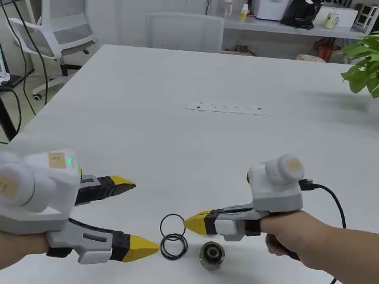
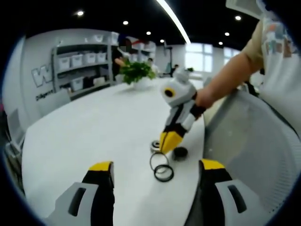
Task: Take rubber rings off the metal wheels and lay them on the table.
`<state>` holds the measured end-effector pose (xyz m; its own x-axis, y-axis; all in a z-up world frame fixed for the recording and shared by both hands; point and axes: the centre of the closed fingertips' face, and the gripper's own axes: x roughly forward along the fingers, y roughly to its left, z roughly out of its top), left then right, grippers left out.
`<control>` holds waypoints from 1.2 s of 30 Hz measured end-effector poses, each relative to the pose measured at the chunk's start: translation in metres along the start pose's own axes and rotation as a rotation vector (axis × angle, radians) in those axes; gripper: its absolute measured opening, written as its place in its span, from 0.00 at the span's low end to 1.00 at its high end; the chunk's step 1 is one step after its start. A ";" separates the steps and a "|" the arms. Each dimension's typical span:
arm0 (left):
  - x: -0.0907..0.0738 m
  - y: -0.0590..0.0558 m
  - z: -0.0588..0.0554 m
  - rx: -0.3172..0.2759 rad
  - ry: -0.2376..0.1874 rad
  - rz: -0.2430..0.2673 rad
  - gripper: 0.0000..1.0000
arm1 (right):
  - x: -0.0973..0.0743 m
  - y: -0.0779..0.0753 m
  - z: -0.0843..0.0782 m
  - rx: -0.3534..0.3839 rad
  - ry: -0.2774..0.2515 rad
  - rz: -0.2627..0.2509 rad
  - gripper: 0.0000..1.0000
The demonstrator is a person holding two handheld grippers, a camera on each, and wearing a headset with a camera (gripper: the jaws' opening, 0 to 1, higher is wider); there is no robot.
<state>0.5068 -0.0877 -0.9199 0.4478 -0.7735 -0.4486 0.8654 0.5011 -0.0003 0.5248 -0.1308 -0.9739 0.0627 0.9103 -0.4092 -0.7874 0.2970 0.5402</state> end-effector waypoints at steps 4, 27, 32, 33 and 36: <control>-0.002 0.000 -0.003 -0.005 0.002 0.004 0.74 | 0.004 0.001 -0.007 -0.003 0.031 0.001 0.00; -0.004 -0.003 -0.011 -0.018 0.029 0.011 0.74 | 0.007 -0.012 -0.029 -0.019 0.121 -0.062 0.01; -0.003 -0.005 -0.013 -0.018 0.037 0.006 0.74 | 0.006 -0.013 -0.029 -0.029 0.123 -0.069 0.05; -0.003 -0.005 -0.013 -0.018 0.038 0.005 0.74 | 0.006 -0.013 -0.029 -0.032 0.124 -0.071 0.06; -0.003 -0.005 -0.011 -0.018 0.037 0.004 0.74 | 0.005 -0.013 -0.028 -0.032 0.118 -0.073 0.08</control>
<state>0.4981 -0.0836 -0.9286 0.4424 -0.7566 -0.4815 0.8592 0.5114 -0.0141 0.5185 -0.1384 -1.0032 0.0492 0.8460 -0.5310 -0.8027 0.3498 0.4830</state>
